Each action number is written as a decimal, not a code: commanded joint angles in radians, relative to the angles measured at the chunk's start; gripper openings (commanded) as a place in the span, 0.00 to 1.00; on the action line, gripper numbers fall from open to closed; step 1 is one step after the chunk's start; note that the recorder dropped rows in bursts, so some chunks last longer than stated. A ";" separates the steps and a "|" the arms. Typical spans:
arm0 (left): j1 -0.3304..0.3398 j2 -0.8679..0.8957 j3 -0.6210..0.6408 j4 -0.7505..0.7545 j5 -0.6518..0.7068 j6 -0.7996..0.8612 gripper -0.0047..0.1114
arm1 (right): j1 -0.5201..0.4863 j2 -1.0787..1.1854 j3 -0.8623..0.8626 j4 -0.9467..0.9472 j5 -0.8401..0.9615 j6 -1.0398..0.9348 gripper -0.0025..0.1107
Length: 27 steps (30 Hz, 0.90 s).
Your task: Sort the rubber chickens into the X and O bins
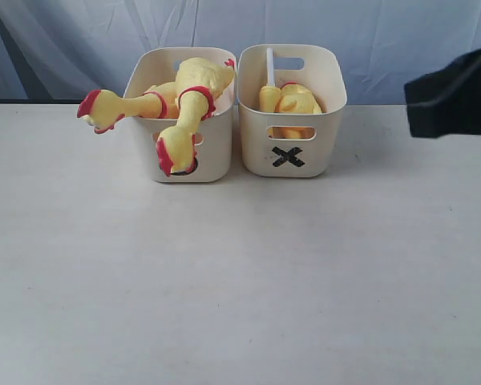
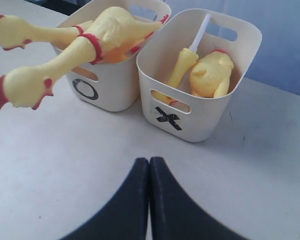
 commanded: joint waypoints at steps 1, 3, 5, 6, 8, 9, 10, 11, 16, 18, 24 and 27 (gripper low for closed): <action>0.000 -0.008 0.007 0.002 0.002 0.000 0.04 | -0.005 -0.158 0.093 0.013 -0.013 0.002 0.02; 0.000 -0.008 0.007 0.002 0.002 0.000 0.04 | -0.005 -0.237 0.122 0.031 -0.001 0.002 0.02; 0.000 -0.008 0.007 0.002 0.002 0.000 0.04 | -0.005 -0.319 0.150 0.057 0.011 0.003 0.02; 0.000 -0.008 0.007 0.002 0.002 0.000 0.04 | -0.005 -0.360 0.160 0.060 0.019 0.003 0.02; 0.000 -0.008 0.007 0.002 0.002 0.000 0.04 | -0.005 -0.431 0.173 0.060 0.026 0.003 0.02; 0.000 -0.008 0.007 0.002 0.002 0.000 0.04 | -0.005 -0.471 0.178 0.060 0.026 0.003 0.02; 0.000 -0.008 0.007 0.002 0.002 0.000 0.04 | -0.005 -0.499 0.182 0.058 0.024 0.003 0.02; 0.000 -0.008 0.007 0.002 0.002 0.000 0.04 | -0.005 -0.535 0.182 0.056 0.024 0.003 0.02; 0.000 -0.008 0.007 0.002 0.002 0.000 0.04 | -0.005 -0.681 0.182 0.044 0.020 0.002 0.02; 0.000 -0.008 0.007 0.002 0.002 0.000 0.04 | -0.005 -0.729 0.182 0.038 0.020 0.002 0.02; 0.000 -0.008 0.007 0.002 0.002 0.000 0.04 | -0.005 -0.843 0.182 0.027 0.086 0.002 0.02; 0.000 -0.008 0.007 0.002 0.002 0.000 0.04 | -0.005 -0.893 0.182 0.027 0.114 0.002 0.02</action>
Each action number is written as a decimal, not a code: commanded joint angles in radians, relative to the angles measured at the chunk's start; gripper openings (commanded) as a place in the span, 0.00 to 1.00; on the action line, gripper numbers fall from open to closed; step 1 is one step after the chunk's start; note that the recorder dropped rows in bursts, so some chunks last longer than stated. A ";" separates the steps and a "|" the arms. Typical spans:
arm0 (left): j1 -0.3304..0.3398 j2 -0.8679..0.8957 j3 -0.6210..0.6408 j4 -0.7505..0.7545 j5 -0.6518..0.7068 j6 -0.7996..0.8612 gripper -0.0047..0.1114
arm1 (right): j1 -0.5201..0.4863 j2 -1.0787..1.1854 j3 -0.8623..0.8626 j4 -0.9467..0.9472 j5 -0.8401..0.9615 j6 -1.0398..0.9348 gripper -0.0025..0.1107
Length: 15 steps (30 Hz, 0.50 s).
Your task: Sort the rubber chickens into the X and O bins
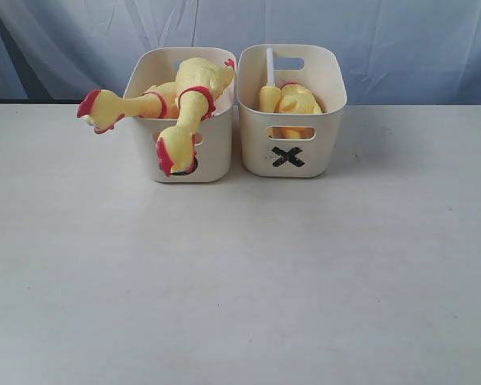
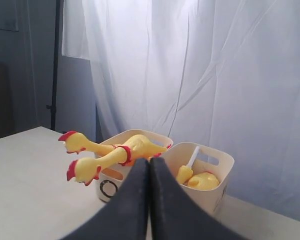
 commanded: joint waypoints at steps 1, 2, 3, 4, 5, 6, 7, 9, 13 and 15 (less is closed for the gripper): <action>0.000 -0.008 0.007 0.002 0.002 0.000 0.04 | -0.003 -0.069 0.004 -0.009 0.039 -0.003 0.02; 0.000 -0.008 0.007 0.002 0.002 0.000 0.04 | -0.003 -0.090 0.004 -0.009 0.039 -0.003 0.02; 0.000 -0.008 0.007 0.002 0.002 0.000 0.04 | -0.003 -0.104 0.004 -0.009 0.039 -0.003 0.02; 0.000 -0.008 0.007 0.002 0.002 0.000 0.04 | -0.003 -0.121 0.004 -0.009 0.039 -0.003 0.02; 0.000 -0.008 0.007 0.002 0.002 0.000 0.04 | -0.003 -0.121 0.004 -0.009 0.042 -0.003 0.02; 0.000 -0.008 0.007 0.002 0.002 0.000 0.04 | -0.003 -0.121 0.004 -0.009 0.044 -0.003 0.02; 0.000 -0.008 0.007 0.002 0.002 0.000 0.04 | -0.003 -0.121 0.004 -0.009 0.054 -0.003 0.02; 0.000 -0.008 0.007 0.002 0.002 0.000 0.04 | -0.003 -0.121 0.001 -0.005 0.090 -0.003 0.02; 0.000 -0.010 0.007 0.005 0.002 0.000 0.04 | -0.003 -0.121 0.001 -0.003 0.151 -0.003 0.02; 0.002 -0.023 0.007 0.005 0.002 0.000 0.04 | -0.003 -0.121 0.001 -0.003 0.184 -0.003 0.02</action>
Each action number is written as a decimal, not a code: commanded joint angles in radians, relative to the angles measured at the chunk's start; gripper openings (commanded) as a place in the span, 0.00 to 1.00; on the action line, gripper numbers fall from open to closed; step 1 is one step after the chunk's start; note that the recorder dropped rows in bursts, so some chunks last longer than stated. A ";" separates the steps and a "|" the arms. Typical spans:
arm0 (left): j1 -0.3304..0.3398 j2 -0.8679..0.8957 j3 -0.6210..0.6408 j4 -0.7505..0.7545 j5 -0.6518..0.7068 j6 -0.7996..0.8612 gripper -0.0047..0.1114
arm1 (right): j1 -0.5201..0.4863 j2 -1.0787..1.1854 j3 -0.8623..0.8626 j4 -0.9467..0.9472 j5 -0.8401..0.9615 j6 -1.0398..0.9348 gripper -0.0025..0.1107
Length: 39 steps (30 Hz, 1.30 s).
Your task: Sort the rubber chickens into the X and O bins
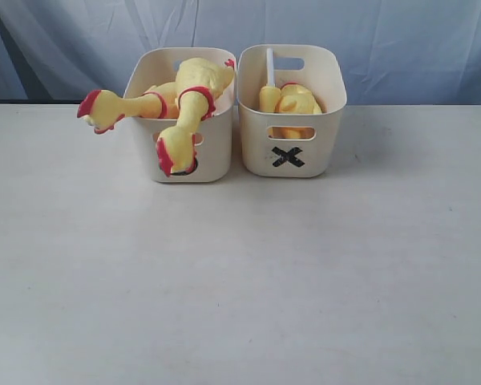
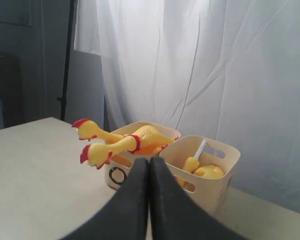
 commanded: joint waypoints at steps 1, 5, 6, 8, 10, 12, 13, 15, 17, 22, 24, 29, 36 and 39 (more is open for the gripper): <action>0.004 -0.035 0.007 0.003 0.002 0.000 0.04 | -0.003 -0.005 0.001 0.000 0.072 0.000 0.02; 0.036 -0.090 0.007 0.004 0.002 0.000 0.04 | -0.003 -0.005 0.001 -0.004 0.114 -0.001 0.02; 0.046 -0.090 0.007 0.004 0.002 0.000 0.04 | -0.003 -0.005 0.001 -0.004 0.120 -0.001 0.02; 0.066 -0.090 0.007 0.004 0.002 0.000 0.04 | -0.003 -0.005 0.001 0.000 0.125 -0.001 0.02; 0.084 -0.090 0.005 0.004 0.002 0.000 0.04 | -0.003 -0.005 0.001 0.000 0.125 -0.001 0.02; 0.099 -0.090 0.005 0.007 0.002 0.000 0.04 | -0.003 -0.005 0.001 0.000 0.121 -0.001 0.02; 0.105 -0.090 0.005 0.006 0.002 0.000 0.04 | -0.003 -0.005 0.001 0.000 0.121 -0.001 0.02; 0.121 -0.090 0.005 0.006 0.002 0.000 0.04 | -0.003 -0.005 0.001 0.000 0.125 -0.001 0.02; 0.131 -0.090 0.005 0.007 0.002 0.000 0.04 | -0.003 -0.005 0.001 0.000 0.125 -0.001 0.02; 0.141 -0.090 0.005 0.007 0.002 0.000 0.04 | -0.003 -0.005 0.001 0.000 0.125 -0.001 0.02; 0.141 -0.090 0.005 0.007 0.002 0.000 0.04 | -0.003 -0.005 0.001 0.000 0.125 -0.001 0.02; 0.150 -0.090 0.005 0.010 0.002 0.000 0.04 | -0.012 -0.005 0.001 0.002 0.125 -0.001 0.02; 0.150 -0.090 0.005 0.014 0.002 0.000 0.04 | -0.166 -0.005 0.001 0.000 0.127 0.001 0.02; 0.165 -0.090 0.005 0.014 0.002 0.000 0.04 | -0.233 -0.005 0.001 0.000 0.127 0.001 0.02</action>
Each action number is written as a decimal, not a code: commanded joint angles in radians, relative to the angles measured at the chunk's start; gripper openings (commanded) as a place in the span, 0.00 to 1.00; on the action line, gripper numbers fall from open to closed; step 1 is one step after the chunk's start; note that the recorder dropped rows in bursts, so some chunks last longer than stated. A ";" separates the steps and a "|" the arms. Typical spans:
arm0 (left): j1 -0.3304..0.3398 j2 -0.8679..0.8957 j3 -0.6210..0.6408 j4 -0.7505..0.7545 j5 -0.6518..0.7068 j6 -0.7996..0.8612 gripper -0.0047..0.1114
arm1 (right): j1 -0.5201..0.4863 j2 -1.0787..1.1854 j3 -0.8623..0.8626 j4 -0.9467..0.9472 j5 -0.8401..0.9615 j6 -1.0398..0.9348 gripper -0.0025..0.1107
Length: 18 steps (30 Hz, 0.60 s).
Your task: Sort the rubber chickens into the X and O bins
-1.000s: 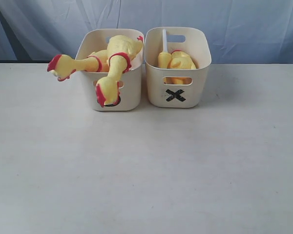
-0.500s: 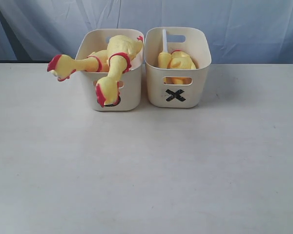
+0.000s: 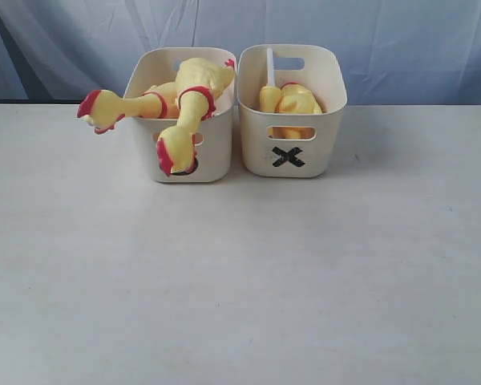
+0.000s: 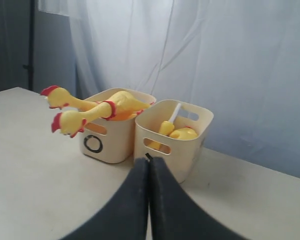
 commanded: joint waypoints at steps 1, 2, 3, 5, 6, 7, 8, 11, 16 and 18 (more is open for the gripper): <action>0.028 -0.008 0.001 0.010 0.000 0.000 0.04 | -0.098 -0.005 0.001 0.000 0.005 0.001 0.02; 0.039 -0.008 0.001 0.012 0.000 0.000 0.04 | -0.118 -0.005 0.001 0.000 0.005 0.001 0.02; 0.056 -0.008 0.001 0.012 0.000 0.000 0.04 | -0.135 -0.005 0.001 0.000 0.005 0.001 0.02; 0.076 -0.008 0.001 0.014 0.000 0.000 0.04 | -0.162 -0.005 0.001 0.000 0.005 0.001 0.02; 0.085 -0.008 0.001 0.014 0.000 0.000 0.04 | -0.175 -0.005 0.001 0.000 0.005 0.001 0.02; 0.088 -0.008 0.001 0.014 0.000 0.000 0.04 | -0.179 -0.005 0.001 0.000 0.005 0.001 0.02; 0.090 -0.008 0.001 0.014 0.000 0.000 0.04 | -0.179 -0.005 0.001 0.000 0.005 0.001 0.02; 0.090 -0.008 0.001 0.014 0.000 0.000 0.04 | -0.172 -0.005 0.001 0.000 0.005 0.001 0.02; 0.090 -0.008 0.001 0.014 0.000 0.000 0.04 | -0.167 -0.005 0.001 0.000 0.005 0.001 0.02; 0.090 -0.008 0.001 0.014 0.000 0.000 0.04 | -0.167 -0.005 0.001 0.000 0.003 0.001 0.02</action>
